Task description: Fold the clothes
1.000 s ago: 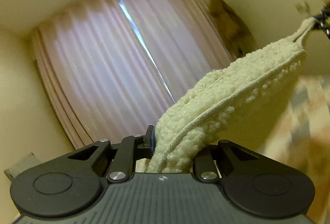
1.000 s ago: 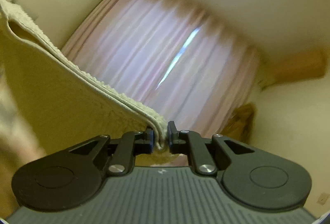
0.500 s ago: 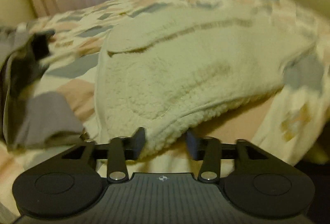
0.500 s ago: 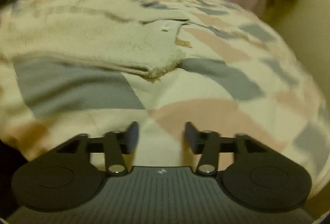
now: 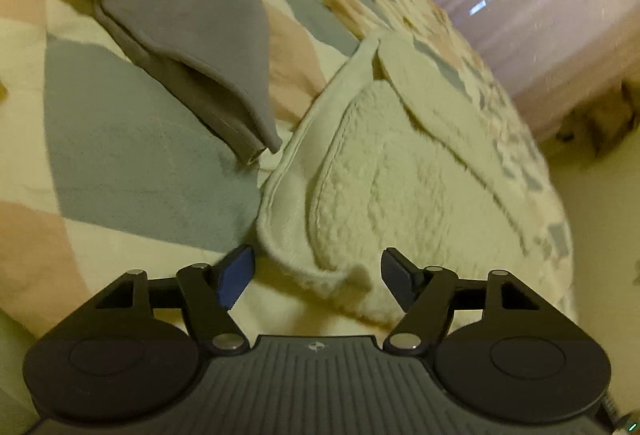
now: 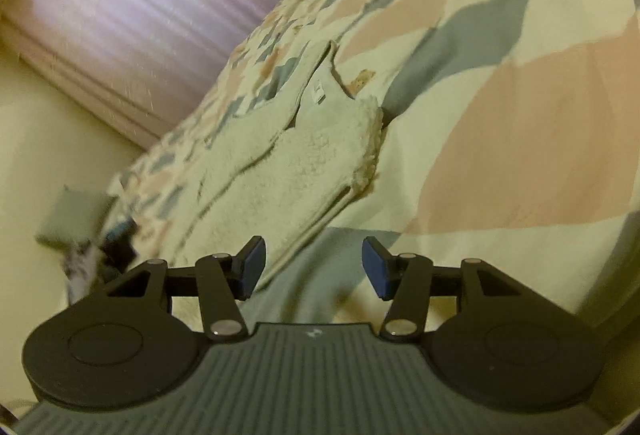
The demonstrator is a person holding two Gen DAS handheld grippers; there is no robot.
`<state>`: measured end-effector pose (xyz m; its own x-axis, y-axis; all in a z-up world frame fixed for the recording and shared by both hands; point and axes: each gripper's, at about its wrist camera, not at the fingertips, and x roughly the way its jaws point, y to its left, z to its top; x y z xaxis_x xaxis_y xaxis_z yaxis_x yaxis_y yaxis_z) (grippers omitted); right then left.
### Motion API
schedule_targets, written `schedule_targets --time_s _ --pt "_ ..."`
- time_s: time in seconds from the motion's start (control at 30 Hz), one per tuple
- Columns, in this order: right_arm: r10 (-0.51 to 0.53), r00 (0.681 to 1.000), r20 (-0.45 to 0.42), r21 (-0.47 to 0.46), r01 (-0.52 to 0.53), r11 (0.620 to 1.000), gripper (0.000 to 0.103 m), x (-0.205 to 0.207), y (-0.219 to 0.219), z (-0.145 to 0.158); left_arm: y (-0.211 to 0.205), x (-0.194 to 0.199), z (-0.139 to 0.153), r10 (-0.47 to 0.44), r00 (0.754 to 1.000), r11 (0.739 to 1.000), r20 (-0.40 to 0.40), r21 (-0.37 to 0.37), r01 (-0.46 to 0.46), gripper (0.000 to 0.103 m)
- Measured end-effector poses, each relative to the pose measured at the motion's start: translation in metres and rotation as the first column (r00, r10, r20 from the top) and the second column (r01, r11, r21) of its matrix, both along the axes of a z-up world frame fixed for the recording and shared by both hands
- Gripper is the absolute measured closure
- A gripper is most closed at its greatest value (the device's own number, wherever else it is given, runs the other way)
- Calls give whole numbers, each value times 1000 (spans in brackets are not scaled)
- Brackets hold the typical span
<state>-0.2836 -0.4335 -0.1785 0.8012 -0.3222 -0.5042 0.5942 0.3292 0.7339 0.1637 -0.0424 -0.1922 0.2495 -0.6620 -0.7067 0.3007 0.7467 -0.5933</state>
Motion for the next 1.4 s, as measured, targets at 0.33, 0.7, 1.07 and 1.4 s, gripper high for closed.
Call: schedule_targets --time_s 0.33,0.7,1.07,1.4 --pt "-70 997 46 34 68 997 51 6 -34 -3 -17 -19 38 -80 951 995 298 80 58 92" --pt "13 996 -93 -57 -18 998 51 11 -29 -6 1 -11 48 -16 969 996 247 85 -5 54" --pt "-2 994 -106 -62 -4 998 51 4 -28 -1 -39 27 -6 -58 998 998 8 29 57 92" --pt "420 862 282 112 -465 878 65 81 28 -13 -22 32 -9 -75 996 995 -44 -73 71 86"
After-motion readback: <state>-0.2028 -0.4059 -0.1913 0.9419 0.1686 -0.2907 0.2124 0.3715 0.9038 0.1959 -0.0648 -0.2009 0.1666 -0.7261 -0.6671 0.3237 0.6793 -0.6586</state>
